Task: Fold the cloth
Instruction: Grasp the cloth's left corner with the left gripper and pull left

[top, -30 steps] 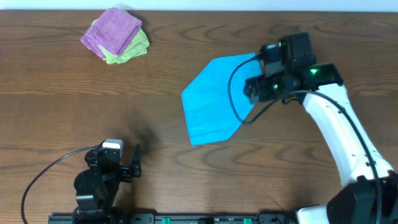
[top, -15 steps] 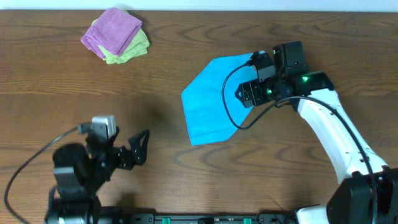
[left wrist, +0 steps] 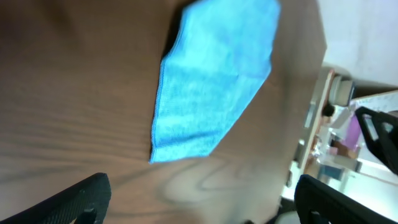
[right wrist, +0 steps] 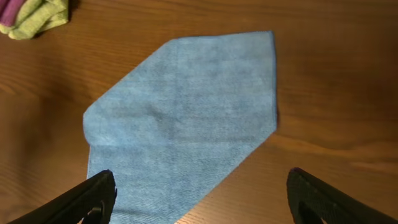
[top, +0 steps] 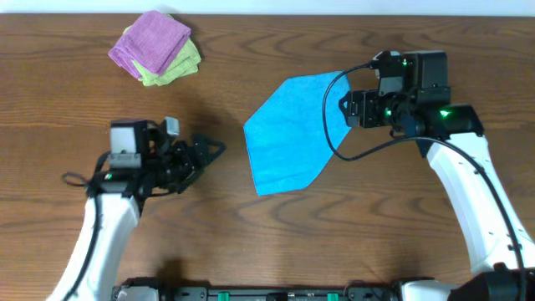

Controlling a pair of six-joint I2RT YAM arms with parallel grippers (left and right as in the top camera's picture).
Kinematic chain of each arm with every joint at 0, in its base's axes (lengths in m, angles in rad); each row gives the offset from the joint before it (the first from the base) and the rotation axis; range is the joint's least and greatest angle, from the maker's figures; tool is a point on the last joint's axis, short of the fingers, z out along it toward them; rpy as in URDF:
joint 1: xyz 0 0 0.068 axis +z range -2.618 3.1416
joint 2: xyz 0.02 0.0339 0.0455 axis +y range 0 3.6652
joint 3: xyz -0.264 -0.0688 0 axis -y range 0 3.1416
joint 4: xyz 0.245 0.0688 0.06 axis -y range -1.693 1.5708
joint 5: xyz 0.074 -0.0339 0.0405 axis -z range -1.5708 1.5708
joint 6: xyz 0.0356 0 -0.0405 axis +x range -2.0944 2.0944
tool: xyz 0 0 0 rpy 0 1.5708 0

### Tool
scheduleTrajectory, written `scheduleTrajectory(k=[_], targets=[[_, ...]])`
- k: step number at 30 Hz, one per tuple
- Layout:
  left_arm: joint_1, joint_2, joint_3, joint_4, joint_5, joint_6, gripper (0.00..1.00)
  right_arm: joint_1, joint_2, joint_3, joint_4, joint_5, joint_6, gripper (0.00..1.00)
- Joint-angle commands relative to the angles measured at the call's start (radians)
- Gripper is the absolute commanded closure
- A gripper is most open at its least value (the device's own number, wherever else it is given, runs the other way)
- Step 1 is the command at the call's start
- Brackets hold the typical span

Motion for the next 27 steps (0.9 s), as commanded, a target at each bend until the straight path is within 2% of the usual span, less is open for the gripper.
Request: scheduleTrajectory(k=[1,10,27], targets=[[-0.053,0.095,0.011,0.035,0.042,-0.087,0.04,-0.01,-0.015,0.009,-0.007,0.002,0.016,0.12],[-0.154,0.311,0.011,0.122,0.048,-0.128,0.05,-0.01,-0.016,0.009,-0.029,-0.001,0.016,0.1],[-0.289,0.522,0.009,0.335,0.088,-0.276,0.05,-0.01,-0.016,0.009,-0.042,0.0,0.016,0.1]])
